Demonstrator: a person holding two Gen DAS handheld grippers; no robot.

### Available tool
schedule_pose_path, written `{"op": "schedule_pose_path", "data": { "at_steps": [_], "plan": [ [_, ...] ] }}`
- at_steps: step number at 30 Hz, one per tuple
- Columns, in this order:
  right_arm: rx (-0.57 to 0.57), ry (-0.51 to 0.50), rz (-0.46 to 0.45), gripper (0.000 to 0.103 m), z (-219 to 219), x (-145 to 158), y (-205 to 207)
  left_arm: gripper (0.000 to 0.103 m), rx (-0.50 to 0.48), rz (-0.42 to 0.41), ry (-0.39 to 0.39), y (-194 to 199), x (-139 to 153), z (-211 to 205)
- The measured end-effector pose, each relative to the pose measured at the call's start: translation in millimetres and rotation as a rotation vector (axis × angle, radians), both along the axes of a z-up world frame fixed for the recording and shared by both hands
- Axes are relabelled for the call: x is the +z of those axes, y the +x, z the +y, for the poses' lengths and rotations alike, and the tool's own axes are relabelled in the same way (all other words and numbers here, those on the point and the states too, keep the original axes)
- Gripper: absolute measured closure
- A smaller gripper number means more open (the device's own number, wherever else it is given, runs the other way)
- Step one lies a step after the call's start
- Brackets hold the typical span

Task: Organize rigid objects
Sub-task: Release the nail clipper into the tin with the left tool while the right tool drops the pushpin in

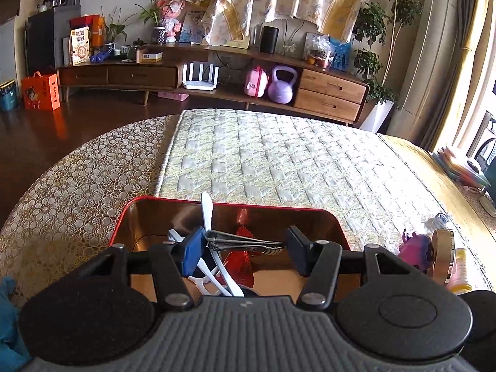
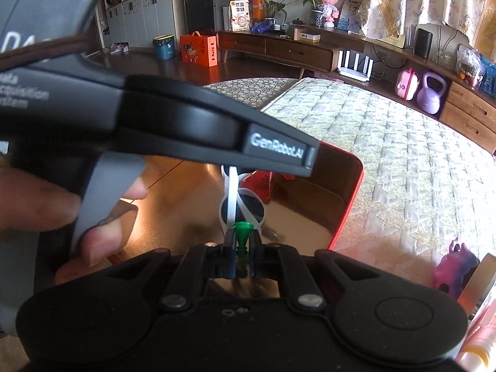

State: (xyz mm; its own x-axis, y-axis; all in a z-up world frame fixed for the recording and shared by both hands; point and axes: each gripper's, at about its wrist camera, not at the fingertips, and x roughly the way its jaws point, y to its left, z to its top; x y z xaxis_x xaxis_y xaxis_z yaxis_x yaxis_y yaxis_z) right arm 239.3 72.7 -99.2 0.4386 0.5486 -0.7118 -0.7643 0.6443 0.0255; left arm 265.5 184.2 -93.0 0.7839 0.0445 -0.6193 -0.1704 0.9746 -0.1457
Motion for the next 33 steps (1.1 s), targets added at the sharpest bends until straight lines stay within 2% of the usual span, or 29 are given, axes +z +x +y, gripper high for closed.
{"op": "schedule_pose_path", "data": {
  "at_steps": [9, 11, 16, 26, 30, 33],
  "plan": [
    [0.003, 0.03, 0.008, 0.078, -7, 4, -8, 0.047, 0.036, 0.049, -0.026, -4, -10, 13],
    [0.002, 0.04, 0.012, 0.077, -11, 7, -9, 0.047, 0.042, 0.053, -0.031, -7, -11, 15],
    [-0.006, 0.057, 0.011, 0.071, -18, 12, -18, 0.047, 0.043, 0.045, -0.029, -16, -6, 15],
    [-0.035, 0.094, 0.001, 0.065, -37, 32, -27, 0.047, 0.015, 0.027, -0.006, -35, 12, -3],
    [-0.047, 0.122, -0.015, 0.053, -49, 41, -37, 0.046, 0.001, 0.02, 0.002, -45, 19, -12],
    [-0.064, 0.133, -0.017, 0.05, -59, 45, -41, 0.046, -0.009, 0.014, 0.008, -54, 24, -19]
  ]
}}
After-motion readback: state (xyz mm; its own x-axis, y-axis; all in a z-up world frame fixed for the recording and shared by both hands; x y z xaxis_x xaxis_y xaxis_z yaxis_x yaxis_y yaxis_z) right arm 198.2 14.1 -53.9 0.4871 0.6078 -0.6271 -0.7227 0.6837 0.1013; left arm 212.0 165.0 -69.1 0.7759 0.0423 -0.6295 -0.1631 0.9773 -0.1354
